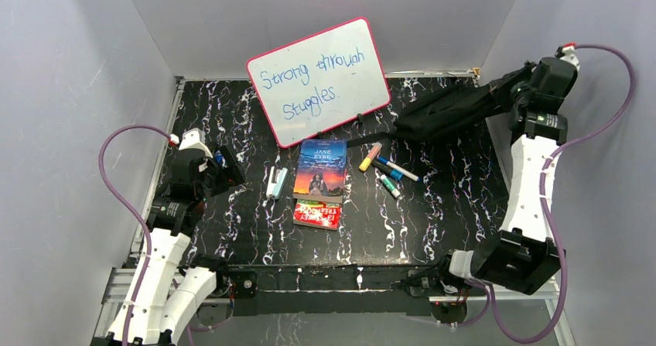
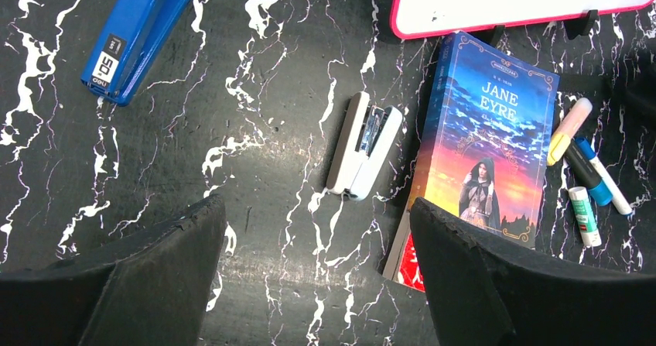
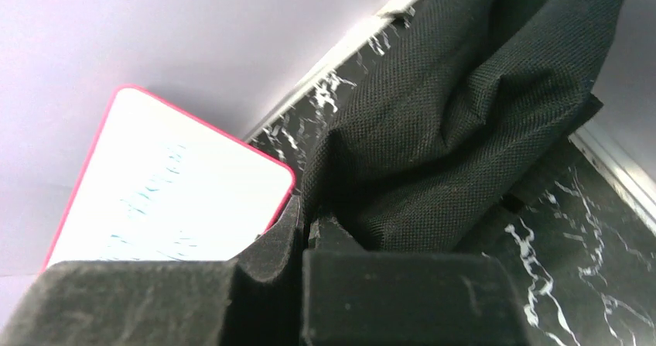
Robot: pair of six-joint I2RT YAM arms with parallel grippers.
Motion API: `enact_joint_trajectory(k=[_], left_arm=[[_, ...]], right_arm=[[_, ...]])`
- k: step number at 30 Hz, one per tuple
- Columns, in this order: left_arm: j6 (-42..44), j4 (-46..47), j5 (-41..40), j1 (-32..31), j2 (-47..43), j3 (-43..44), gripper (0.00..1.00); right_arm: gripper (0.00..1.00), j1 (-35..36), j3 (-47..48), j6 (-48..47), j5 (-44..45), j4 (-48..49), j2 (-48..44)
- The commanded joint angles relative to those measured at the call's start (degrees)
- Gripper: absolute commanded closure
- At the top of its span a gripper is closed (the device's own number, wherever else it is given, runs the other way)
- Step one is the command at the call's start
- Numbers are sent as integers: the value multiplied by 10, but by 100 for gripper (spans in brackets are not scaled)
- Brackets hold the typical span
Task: Pack the student bag
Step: Pick up the student bag at the center of the board, then place the student bag at the center of the board.
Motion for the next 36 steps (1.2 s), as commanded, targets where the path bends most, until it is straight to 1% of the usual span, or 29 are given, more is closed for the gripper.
enact_joint_trajectory(k=[1, 9, 17, 20, 23, 27, 31, 33, 36], left_arm=[[6, 5, 5, 4, -3, -1, 15], [7, 5, 4, 4, -5, -1, 15], [6, 5, 2, 4, -7, -1, 15], [5, 4, 1, 5, -8, 0, 15], [4, 5, 3, 5, -10, 1, 15], [5, -1, 9, 5, -10, 19, 14], [-24, -41, -8, 5, -8, 83, 14], [-41, -69, -31, 5, -13, 129, 15], [-58, -105, -75, 5, -31, 188, 14]], right_arm=[[100, -3, 119, -18, -47, 63, -7], [100, -3, 244, -1, -144, 86, 22], [100, 0, 332, 78, -280, 112, 48], [100, 32, 344, 83, -283, 100, 48], [100, 119, 365, 44, -241, 66, 58], [100, 280, 407, -8, -184, 18, 102], [100, 423, 436, -57, -120, 6, 142], [100, 490, 462, -79, -90, -2, 168], [100, 582, 519, -107, -68, -26, 216]])
